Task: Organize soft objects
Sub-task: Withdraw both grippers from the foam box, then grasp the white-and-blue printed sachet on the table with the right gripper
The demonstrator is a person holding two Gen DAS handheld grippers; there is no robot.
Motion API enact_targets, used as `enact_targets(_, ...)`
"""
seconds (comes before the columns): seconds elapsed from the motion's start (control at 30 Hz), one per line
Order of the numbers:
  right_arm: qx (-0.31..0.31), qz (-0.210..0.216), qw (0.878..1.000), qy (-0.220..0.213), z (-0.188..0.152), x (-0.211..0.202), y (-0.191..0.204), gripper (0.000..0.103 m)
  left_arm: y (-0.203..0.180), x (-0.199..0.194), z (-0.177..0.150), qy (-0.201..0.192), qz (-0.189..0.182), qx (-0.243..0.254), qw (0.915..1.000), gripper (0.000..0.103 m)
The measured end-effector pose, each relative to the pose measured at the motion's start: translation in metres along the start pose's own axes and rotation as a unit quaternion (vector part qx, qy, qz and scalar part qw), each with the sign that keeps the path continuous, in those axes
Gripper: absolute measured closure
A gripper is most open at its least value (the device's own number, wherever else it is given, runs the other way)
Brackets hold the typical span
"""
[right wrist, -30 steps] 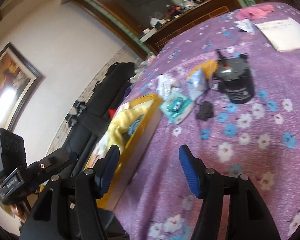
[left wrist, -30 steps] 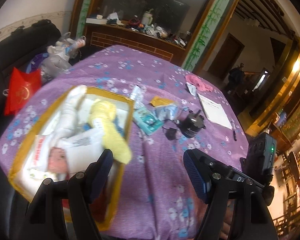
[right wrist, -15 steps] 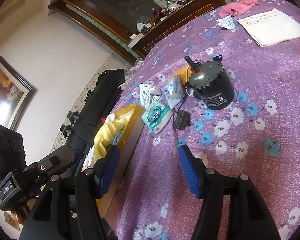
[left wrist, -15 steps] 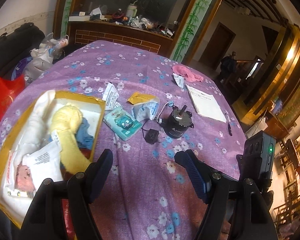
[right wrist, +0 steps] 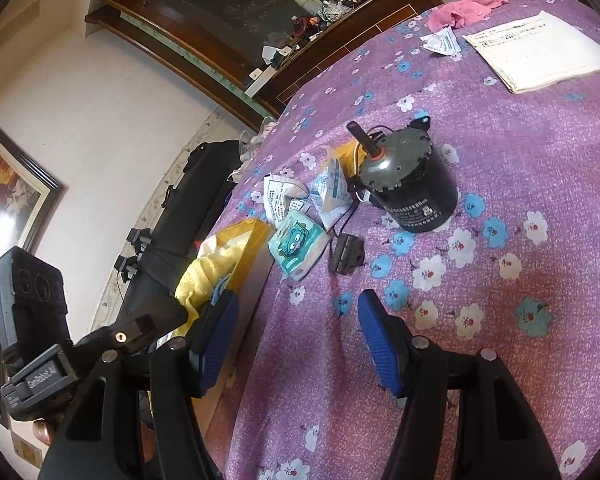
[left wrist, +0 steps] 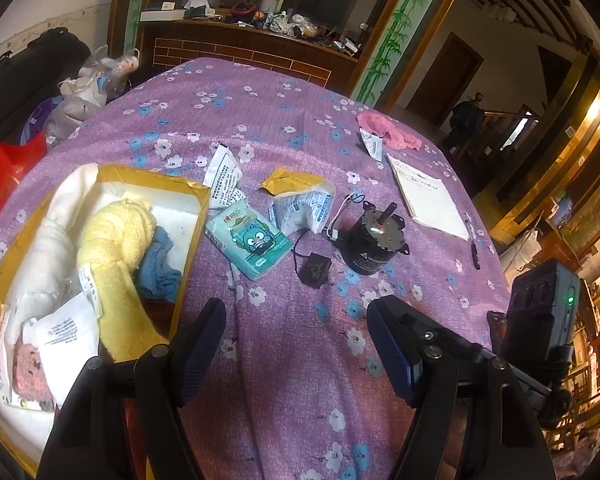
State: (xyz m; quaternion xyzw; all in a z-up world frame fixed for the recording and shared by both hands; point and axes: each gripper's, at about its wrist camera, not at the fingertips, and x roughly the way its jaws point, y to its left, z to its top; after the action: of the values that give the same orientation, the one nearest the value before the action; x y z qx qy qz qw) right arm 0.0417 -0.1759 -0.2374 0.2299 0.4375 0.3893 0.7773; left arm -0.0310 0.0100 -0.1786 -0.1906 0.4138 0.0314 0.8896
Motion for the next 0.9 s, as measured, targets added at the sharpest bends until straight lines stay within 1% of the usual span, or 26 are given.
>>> enact_targets(0.13, -0.004, -0.008, 1.0, 0.002, 0.01, 0.005, 0.005, 0.042, 0.003, 0.003, 0.005, -0.001, 0.0, -0.002, 1.0, 0.027)
enact_targets(0.27, -0.017, -0.031, 0.999, 0.009, 0.028, 0.022, 0.016, 0.042, 0.009, -0.001, 0.008, -0.009, 0.0, -0.011, 0.9999, 0.027)
enact_targets(0.4, 0.003, -0.052, 0.999, 0.006, 0.042, 0.046, 0.02, 0.042, 0.02, -0.01, 0.008, -0.02, 0.003, -0.022, 0.9996, 0.027)
enact_targets(0.47, 0.015, -0.077, 0.997, 0.001, 0.045, 0.055, 0.022, 0.042, 0.026, -0.016, 0.007, -0.025, 0.002, -0.027, 0.9993, 0.027)
enact_targets(0.57, 0.035, -0.145, 0.989, -0.004, 0.055, 0.077, 0.025, 0.042, 0.034, -0.022, 0.004, -0.032, 0.005, -0.03, 0.999, 0.027)
enact_targets(0.6, 0.039, -0.159, 0.986, -0.002, 0.057, 0.084, 0.025, 0.046, 0.035, -0.024, 0.004, -0.035, 0.005, -0.03, 0.9989, 0.027)
enact_targets(0.63, 0.042, -0.171, 0.984, -0.003, 0.06, 0.091, 0.025, 0.052, 0.037, -0.026, 0.003, -0.037, 0.006, -0.03, 0.9989, 0.027)
enact_targets(0.7, 0.024, -0.202, 0.979, -0.012, 0.064, 0.102, 0.031, 0.055, 0.04, -0.028, 0.003, -0.035, 0.006, -0.032, 0.9988, 0.027)
enact_targets(0.73, 0.013, -0.221, 0.975, -0.013, 0.065, 0.109, 0.034, 0.061, 0.042, -0.028, 0.002, -0.035, 0.006, -0.033, 0.9988, 0.027)
enact_targets(0.77, 0.011, -0.234, 0.972, -0.012, 0.066, 0.114, 0.034, 0.064, 0.043, -0.029, 0.001, -0.034, 0.006, -0.034, 0.9988, 0.027)
enact_targets(0.8, 0.011, -0.247, 0.969, -0.016, 0.066, 0.117, 0.034, 0.065, 0.044, -0.029, 0.001, -0.033, 0.006, -0.034, 0.9988, 0.027)
enact_targets(0.83, 0.008, -0.255, 0.967, -0.019, 0.066, 0.119, 0.035, 0.069, 0.044, -0.03, 0.001, -0.033, 0.006, -0.034, 0.9988, 0.027)
enact_targets(0.87, 0.005, -0.264, 0.964, -0.02, 0.066, 0.12, 0.034, 0.076, 0.044, -0.03, 0.001, -0.033, 0.006, -0.035, 0.9988, 0.027)
enact_targets(0.9, 0.004, -0.264, 0.964, -0.022, 0.066, 0.12, 0.034, 0.077, 0.045, -0.03, 0.001, -0.033, 0.005, -0.035, 0.9988, 0.027)
